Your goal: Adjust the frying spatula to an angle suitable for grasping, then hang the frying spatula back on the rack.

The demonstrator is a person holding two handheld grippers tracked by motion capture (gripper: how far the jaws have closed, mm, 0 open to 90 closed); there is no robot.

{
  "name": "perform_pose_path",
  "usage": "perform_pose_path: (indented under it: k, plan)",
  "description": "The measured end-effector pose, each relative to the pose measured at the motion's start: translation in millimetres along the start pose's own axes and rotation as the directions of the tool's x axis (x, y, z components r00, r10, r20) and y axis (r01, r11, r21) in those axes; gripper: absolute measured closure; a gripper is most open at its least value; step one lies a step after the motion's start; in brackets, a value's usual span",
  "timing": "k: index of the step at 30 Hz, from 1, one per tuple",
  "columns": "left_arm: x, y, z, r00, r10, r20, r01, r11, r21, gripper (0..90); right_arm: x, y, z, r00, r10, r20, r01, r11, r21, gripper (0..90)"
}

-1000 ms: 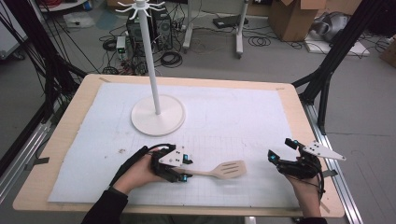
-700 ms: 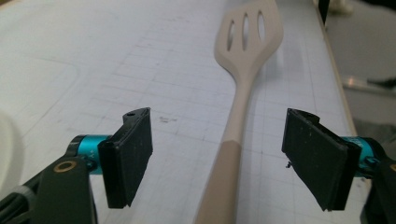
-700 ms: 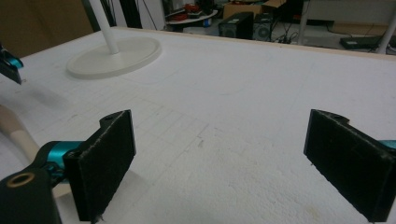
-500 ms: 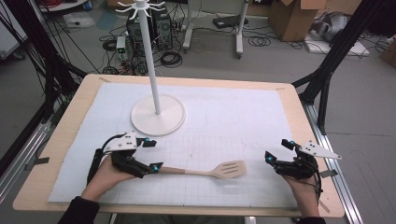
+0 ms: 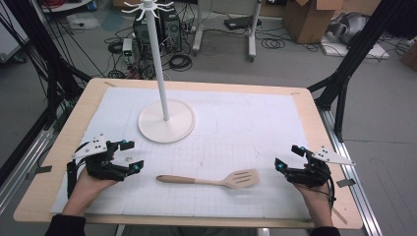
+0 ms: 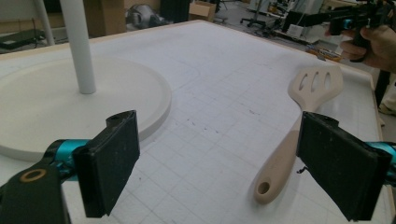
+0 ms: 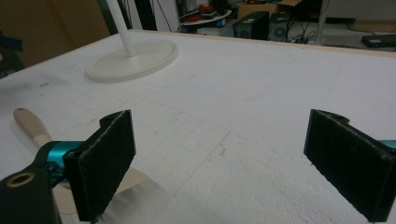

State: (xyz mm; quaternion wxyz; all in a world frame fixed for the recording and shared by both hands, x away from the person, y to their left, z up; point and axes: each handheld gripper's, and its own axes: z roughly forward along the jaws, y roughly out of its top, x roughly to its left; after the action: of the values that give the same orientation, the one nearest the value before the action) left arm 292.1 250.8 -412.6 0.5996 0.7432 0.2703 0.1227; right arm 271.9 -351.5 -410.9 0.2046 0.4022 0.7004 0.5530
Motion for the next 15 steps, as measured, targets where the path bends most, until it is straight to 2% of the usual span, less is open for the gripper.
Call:
perform_pose_path:
  k: [7,15]
  plan:
    - [0.8,1.4,-4.8,0.9998,-0.006,-0.019,0.006,0.9997,-0.022,12.6,-0.5,0.2,0.3,1.0,0.002,-0.003,-0.002,1.0,0.001,8.0]
    - [-0.3,1.8,-6.1,0.9998,-0.002,-0.02,0.002,0.9997,-0.025,12.6,1.5,3.1,0.3,0.9998,-0.008,-0.016,0.008,1.0,-0.006,8.0]
